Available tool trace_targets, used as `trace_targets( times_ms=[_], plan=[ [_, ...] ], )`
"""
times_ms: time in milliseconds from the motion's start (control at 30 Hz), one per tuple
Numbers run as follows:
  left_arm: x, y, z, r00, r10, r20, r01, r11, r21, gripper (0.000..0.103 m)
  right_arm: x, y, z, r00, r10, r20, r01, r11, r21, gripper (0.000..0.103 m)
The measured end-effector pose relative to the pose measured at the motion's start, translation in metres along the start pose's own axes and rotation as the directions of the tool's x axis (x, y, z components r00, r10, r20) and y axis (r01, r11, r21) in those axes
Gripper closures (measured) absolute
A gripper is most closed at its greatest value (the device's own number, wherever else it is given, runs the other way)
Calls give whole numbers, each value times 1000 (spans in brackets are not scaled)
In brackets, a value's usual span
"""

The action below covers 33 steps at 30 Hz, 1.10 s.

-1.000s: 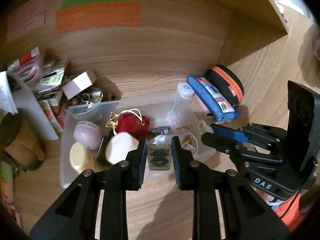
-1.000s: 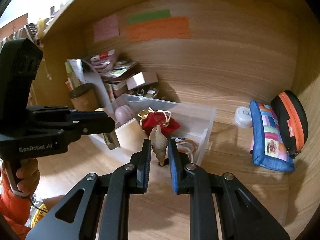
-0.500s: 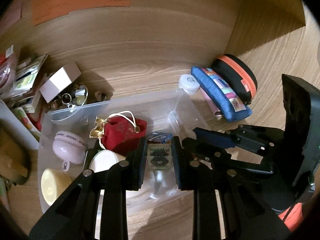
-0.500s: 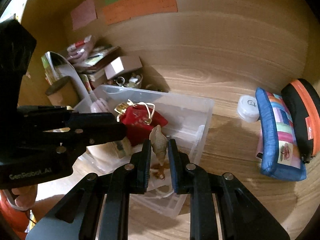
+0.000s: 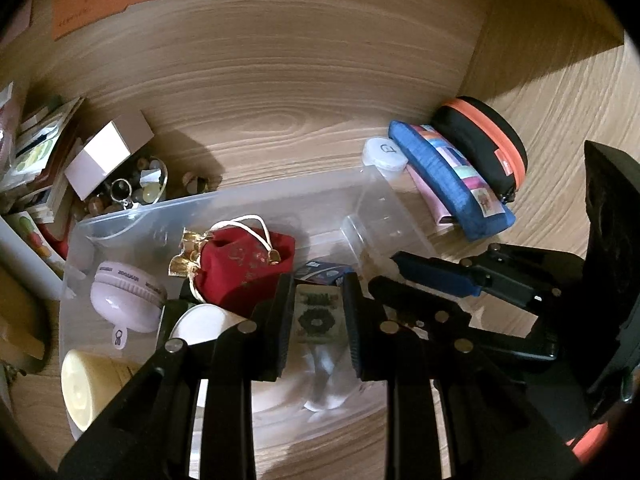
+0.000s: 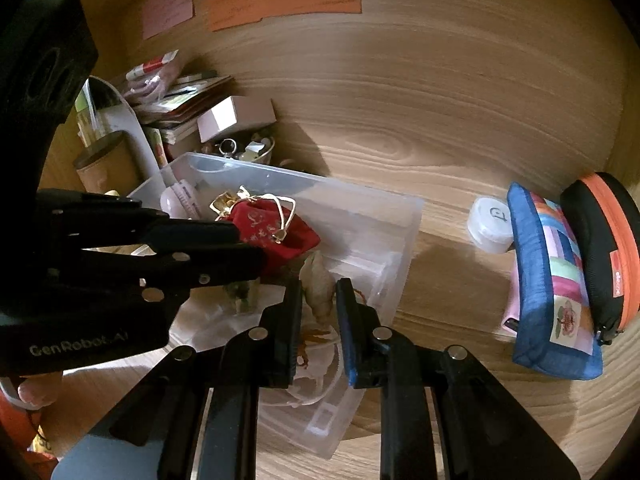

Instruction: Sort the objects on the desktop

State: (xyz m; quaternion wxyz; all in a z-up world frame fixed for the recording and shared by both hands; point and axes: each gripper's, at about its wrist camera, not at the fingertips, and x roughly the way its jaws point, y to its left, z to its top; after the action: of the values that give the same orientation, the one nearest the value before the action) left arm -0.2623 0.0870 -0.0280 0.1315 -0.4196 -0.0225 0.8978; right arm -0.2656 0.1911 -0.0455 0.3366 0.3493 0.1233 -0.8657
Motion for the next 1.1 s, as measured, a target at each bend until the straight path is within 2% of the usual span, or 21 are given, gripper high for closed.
trace_targets(
  times_ms=[100, 167, 267, 333, 433, 500, 567, 700, 800, 867, 967, 1033, 1100],
  plan=[
    [-4, 2, 0, 1000, -7, 12, 7, 1000, -5, 78, 0, 0, 0, 1000, -5, 3, 5, 1000, 3, 86],
    [-8, 3, 1, 1000, -5, 25, 5, 1000, -6, 72, -2, -2, 0, 1000, 12, 4, -12, 1000, 8, 83],
    [-14, 3, 1, 999, 7, 45, -7, 1000, -4, 62, -4, 0, 0, 1000, 12, 12, -12, 1000, 6, 76],
    [-17, 3, 1, 998, 8, 54, -8, 1000, -3, 60, -7, 2, 0, 1000, 1, 23, -1, 1000, 1, 67],
    [-23, 1, 1, 997, 26, 71, -27, 1000, 1, 56, -12, 2, 1, 999, -1, 39, 1, 1000, 4, 64],
    [-27, 1, 0, 996, 40, 81, -40, 999, -1, 46, -15, 2, 2, 999, -8, 46, 8, 1000, 5, 63],
    [-31, 1, -1, 993, 63, 95, -62, 998, -9, 32, -18, 2, 3, 999, -17, 51, 16, 1000, 11, 59],
    [-42, 5, -2, 990, 87, 111, -85, 996, -22, 29, -22, 1, 3, 998, -30, 56, 29, 999, 22, 52],
    [-49, 9, -5, 987, 106, 120, -102, 994, -38, 19, -25, 1, 2, 998, -28, 52, 27, 999, 33, 42],
    [-55, 10, -7, 984, 124, 132, -118, 992, -47, 11, -26, 2, 1, 998, -29, 50, 27, 999, 39, 40],
    [-66, 14, -12, 981, 133, 143, -126, 990, -59, 9, -30, 4, -1, 998, -32, 47, 29, 998, 50, 36],
    [-73, 18, -15, 980, 135, 148, -125, 989, -75, 9, -33, 5, -1, 998, -32, 50, 29, 998, 59, 30],
    [-81, 21, -20, 977, 141, 161, -128, 988, -90, 9, -39, 7, -1, 998, -34, 58, 30, 998, 63, 30]
  ],
)
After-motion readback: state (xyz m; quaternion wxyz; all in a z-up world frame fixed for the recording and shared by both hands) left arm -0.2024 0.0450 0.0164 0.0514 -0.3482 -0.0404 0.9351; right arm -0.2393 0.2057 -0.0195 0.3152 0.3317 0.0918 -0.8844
